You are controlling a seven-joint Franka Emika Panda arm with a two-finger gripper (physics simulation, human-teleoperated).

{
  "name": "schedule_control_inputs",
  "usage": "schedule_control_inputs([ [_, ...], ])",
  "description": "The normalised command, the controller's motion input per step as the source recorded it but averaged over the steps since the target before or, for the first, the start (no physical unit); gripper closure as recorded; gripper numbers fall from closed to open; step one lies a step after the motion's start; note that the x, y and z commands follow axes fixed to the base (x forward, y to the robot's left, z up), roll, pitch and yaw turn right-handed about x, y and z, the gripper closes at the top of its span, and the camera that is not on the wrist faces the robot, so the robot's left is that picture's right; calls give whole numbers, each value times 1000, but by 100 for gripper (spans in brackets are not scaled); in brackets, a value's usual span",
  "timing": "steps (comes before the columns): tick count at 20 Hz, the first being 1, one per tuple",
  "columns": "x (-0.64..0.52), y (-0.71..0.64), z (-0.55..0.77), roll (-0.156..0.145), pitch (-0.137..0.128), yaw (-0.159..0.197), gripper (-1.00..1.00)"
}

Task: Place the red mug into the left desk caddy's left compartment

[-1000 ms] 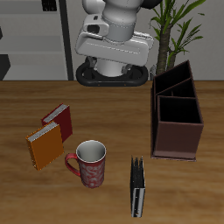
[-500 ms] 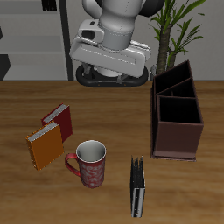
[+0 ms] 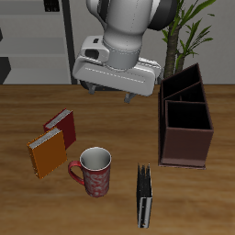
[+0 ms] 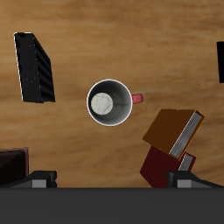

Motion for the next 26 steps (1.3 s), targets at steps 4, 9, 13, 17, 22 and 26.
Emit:
schedule_control_inputs([
  [4, 344, -79, -182, 58, -4, -10, -100],
  [9, 66, -37, -65, 21, -30, -54, -100],
  [13, 156, -71, -241, -36, -3, -27, -100],
  [17, 100, 88, -338, 104, -3, -1, -100],
  [22, -3, -144, -331, -21, 5, -16, -100],
  [26, -55, -284, -269, -35, 7, -26, -100],
])
